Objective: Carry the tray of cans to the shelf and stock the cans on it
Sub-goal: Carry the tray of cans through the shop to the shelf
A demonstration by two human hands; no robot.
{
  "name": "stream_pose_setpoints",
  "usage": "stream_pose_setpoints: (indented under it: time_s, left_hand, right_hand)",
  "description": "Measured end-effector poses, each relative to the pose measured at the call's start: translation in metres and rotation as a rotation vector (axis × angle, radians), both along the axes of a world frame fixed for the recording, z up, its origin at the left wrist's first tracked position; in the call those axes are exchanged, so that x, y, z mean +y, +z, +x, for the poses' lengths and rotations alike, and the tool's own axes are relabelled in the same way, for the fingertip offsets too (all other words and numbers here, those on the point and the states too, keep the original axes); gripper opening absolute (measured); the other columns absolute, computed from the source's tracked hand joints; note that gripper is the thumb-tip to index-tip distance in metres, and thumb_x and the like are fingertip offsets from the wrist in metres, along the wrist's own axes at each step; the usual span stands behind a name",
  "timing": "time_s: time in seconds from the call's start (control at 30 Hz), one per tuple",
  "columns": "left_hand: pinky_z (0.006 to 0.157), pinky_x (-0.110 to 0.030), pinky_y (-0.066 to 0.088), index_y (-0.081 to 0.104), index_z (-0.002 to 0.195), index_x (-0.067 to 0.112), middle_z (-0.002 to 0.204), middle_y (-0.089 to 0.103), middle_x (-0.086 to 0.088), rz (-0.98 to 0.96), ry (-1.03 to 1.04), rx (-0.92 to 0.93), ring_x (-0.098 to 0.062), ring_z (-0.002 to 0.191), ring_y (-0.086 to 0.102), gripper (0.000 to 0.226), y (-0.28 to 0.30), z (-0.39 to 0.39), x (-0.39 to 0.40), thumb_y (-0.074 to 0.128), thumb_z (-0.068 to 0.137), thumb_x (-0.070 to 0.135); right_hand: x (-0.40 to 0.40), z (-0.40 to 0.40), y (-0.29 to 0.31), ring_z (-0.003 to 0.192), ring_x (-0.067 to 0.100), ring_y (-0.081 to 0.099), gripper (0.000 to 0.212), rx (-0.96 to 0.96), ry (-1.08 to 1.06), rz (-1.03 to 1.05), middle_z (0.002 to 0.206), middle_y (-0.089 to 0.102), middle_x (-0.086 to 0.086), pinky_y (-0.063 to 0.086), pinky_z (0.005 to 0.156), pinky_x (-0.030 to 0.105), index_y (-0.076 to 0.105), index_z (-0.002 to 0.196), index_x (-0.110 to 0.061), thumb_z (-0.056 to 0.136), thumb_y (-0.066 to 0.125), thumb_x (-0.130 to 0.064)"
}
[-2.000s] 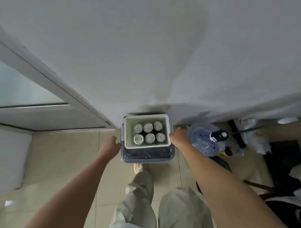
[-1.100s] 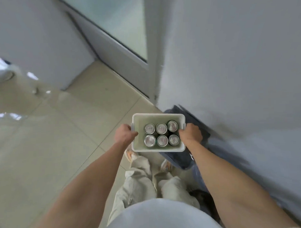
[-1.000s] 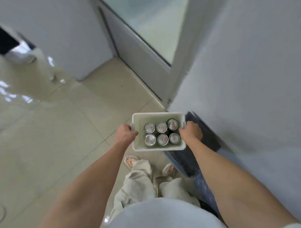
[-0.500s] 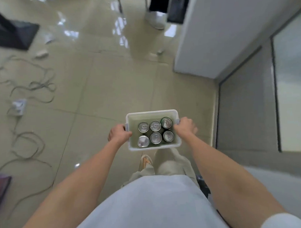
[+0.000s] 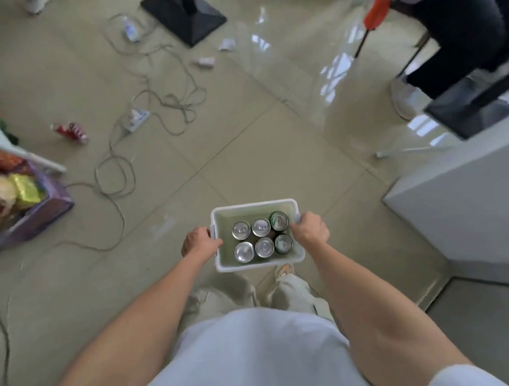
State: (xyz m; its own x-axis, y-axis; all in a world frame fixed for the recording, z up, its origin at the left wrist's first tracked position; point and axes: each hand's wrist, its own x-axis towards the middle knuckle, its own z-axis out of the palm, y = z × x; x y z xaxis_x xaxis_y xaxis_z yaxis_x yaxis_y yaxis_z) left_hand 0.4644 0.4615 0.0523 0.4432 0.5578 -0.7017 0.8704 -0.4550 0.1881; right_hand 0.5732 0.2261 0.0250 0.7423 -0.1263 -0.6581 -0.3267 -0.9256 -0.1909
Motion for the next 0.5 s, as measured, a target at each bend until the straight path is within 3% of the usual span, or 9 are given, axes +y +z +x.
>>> stream_pose_setpoints:
  time_s: [0.27, 0.4, 0.5]
  left_hand:
    - [0.084, -0.032, 0.054, 0.071, 0.101, 0.017, 0.108, 0.072, -0.009, -0.034, 0.213, 0.023, -0.029, 0.102, 0.069, 0.028, -0.009, 0.077, 0.079, 0.071, 0.079, 0.034]
    - [0.074, -0.027, 0.050, 0.065, 0.086, 0.020, 0.101, 0.074, -0.007, -0.053, 0.259, 0.017, -0.027, 0.093, 0.069, 0.015, -0.004, 0.132, 0.142, 0.069, 0.076, 0.031]
    - [0.076, -0.028, 0.051, 0.068, 0.094, 0.020, 0.103, 0.074, -0.006, -0.044, 0.257, 0.011, -0.027, 0.093, 0.069, 0.021, 0.002, 0.166, 0.192, 0.069, 0.077, 0.032]
  right_hand:
    - [0.105, 0.128, 0.008, 0.102, 0.031, 0.069, 0.023, 0.013, 0.277, -0.036, 0.107, 0.069, 0.009, 0.049, 0.080, 0.033, 0.067, 0.106, -0.015, 0.088, 0.054, -0.021]
    - [0.169, 0.184, 0.017, 0.097, 0.029, 0.069, 0.024, 0.044, 0.336, -0.067, 0.104, 0.071, 0.007, 0.052, 0.081, 0.032, 0.068, 0.103, -0.015, 0.084, 0.054, -0.022]
    - [0.223, 0.225, 0.025, 0.095, 0.030, 0.069, 0.025, 0.021, 0.375, -0.060, 0.101, 0.071, 0.007, 0.052, 0.081, 0.032, 0.067, 0.104, -0.016, 0.085, 0.053, -0.023]
